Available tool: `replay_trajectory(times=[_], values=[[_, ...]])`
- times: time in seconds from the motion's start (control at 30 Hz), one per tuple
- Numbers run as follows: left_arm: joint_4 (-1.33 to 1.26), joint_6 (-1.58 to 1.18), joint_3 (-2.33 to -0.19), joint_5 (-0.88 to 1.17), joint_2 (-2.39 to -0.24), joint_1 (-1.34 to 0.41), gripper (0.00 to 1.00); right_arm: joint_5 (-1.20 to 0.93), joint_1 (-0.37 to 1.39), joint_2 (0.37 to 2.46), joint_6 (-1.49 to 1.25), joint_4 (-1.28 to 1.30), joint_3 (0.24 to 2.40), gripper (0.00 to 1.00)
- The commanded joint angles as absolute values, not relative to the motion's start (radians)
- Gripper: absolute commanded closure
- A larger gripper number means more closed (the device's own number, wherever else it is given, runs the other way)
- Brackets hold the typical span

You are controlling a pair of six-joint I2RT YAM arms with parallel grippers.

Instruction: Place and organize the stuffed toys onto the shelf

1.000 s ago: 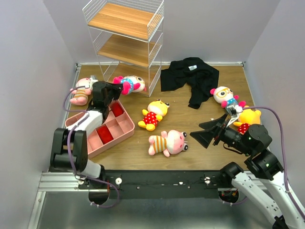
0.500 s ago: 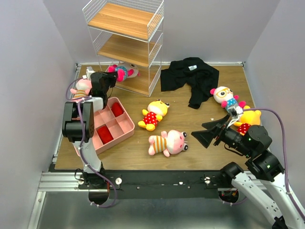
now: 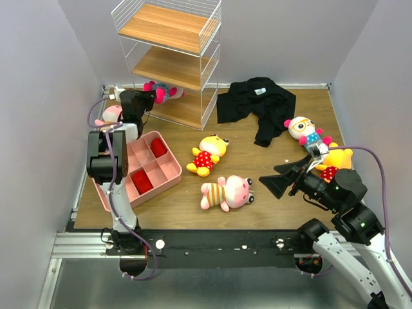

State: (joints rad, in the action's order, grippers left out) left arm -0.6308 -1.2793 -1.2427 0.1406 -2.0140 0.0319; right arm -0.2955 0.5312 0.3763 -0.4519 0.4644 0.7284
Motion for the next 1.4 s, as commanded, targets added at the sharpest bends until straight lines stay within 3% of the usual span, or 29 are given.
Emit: replay_trajectory(times=[0.0, 0.03, 0.1, 0.43, 0.67, 0.73, 0.77, 1.37], values=[[-0.581, -1.267, -1.304, 0.170, -2.085, 0.037, 0.93, -0.275, 0.538, 0.368, -0.459, 0.462, 0.732, 0.00], [-0.581, -1.269, -1.301, 0.166, -2.089, 0.037, 0.81, -0.275, 0.538, 0.367, -0.459, 0.463, 0.730, 0.00], [-0.563, -1.262, -1.304, 0.149, -2.091, 0.038, 0.69, -0.273, 0.538, 0.365, -0.462, 0.463, 0.730, 0.00], [-0.430, -1.244, -1.330, 0.118, -2.059, 0.037, 0.31, -0.270, 0.538, 0.351, -0.465, 0.480, 0.742, 0.00], [-0.327, -1.238, -1.319, 0.101, -2.011, 0.037, 0.27, -0.271, 0.537, 0.347, -0.468, 0.502, 0.755, 0.00], [-0.302, -1.233, -1.319, 0.101, -1.996, 0.037, 0.16, -0.270, 0.538, 0.338, -0.468, 0.506, 0.756, 0.00], [-0.292, -1.230, -1.321, 0.098, -1.990, 0.035, 0.15, -0.268, 0.538, 0.334, -0.471, 0.511, 0.758, 0.00], [0.092, -1.103, -1.450, -0.024, -1.967, 0.031, 0.14, -0.241, 0.538, 0.290, -0.500, 0.535, 0.752, 0.00]])
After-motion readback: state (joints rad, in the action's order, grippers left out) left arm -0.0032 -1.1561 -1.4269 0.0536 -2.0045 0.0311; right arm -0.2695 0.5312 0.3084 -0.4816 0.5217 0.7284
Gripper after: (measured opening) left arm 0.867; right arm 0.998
